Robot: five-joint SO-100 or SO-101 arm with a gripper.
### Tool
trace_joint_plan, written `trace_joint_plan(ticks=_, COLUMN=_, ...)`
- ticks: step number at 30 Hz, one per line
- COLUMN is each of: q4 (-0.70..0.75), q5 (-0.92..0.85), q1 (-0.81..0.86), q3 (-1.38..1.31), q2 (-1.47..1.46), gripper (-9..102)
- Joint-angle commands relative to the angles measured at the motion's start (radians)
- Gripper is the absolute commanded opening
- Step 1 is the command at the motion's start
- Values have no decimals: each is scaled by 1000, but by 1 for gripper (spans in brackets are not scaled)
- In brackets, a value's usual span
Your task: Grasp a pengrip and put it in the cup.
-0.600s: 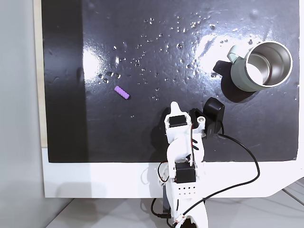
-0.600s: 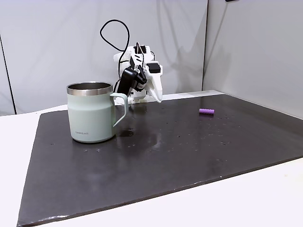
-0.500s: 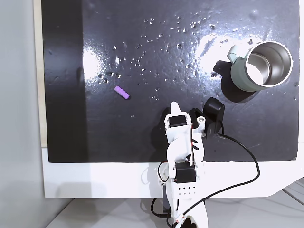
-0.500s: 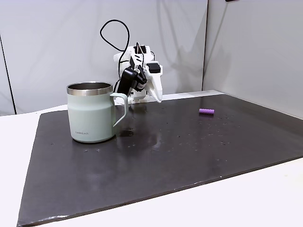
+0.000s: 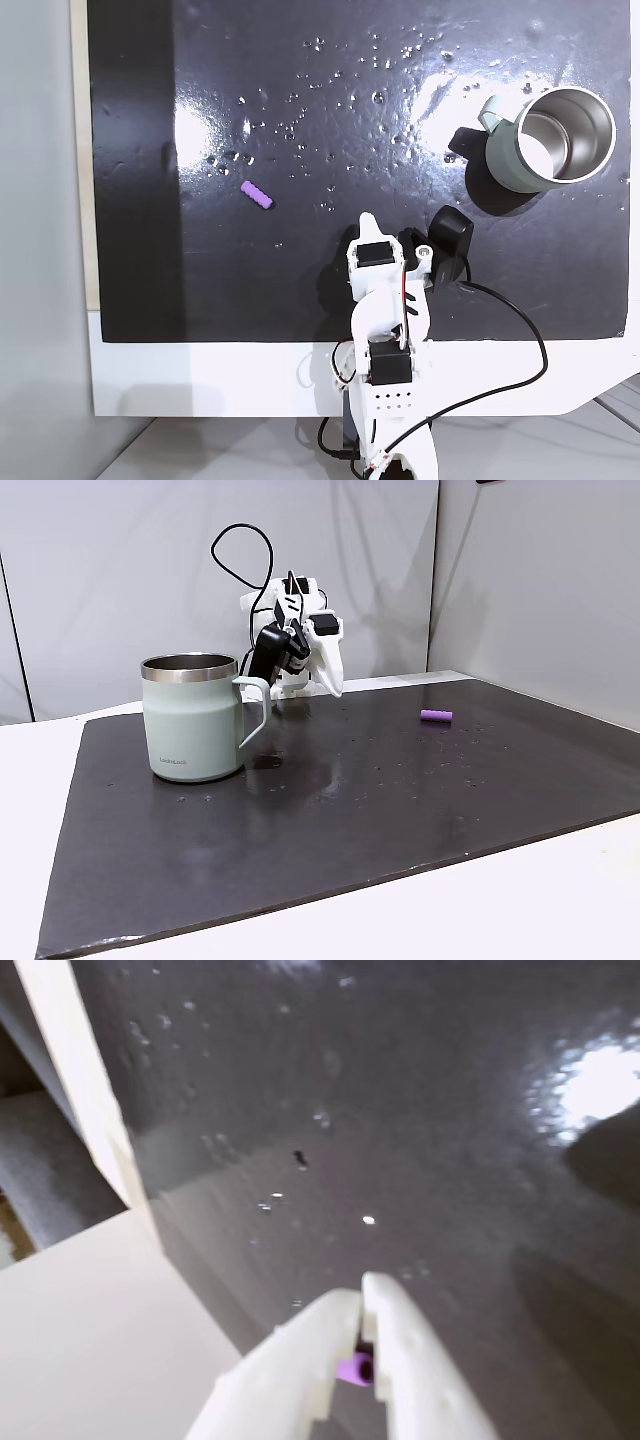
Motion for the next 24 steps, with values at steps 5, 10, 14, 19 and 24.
trace_joint_plan(ticks=5, q4=-63, q5=17, q1=-14, q3=-161, q2=-143, gripper=0)
trace_joint_plan(ticks=10, q4=-127, q5=14, q1=-2, q3=-402, q2=-565, gripper=0)
trace_joint_plan(ticks=14, q4=-137, q5=-3, q1=23, q3=-626, q2=-851, gripper=0)
trace_joint_plan(ticks=19, q4=-170, q5=-63, q1=11, q3=-844, q2=-1173, gripper=0)
trace_joint_plan(ticks=24, q4=-218, q5=-155, q1=-51, q3=-962, q2=-1410, gripper=0)
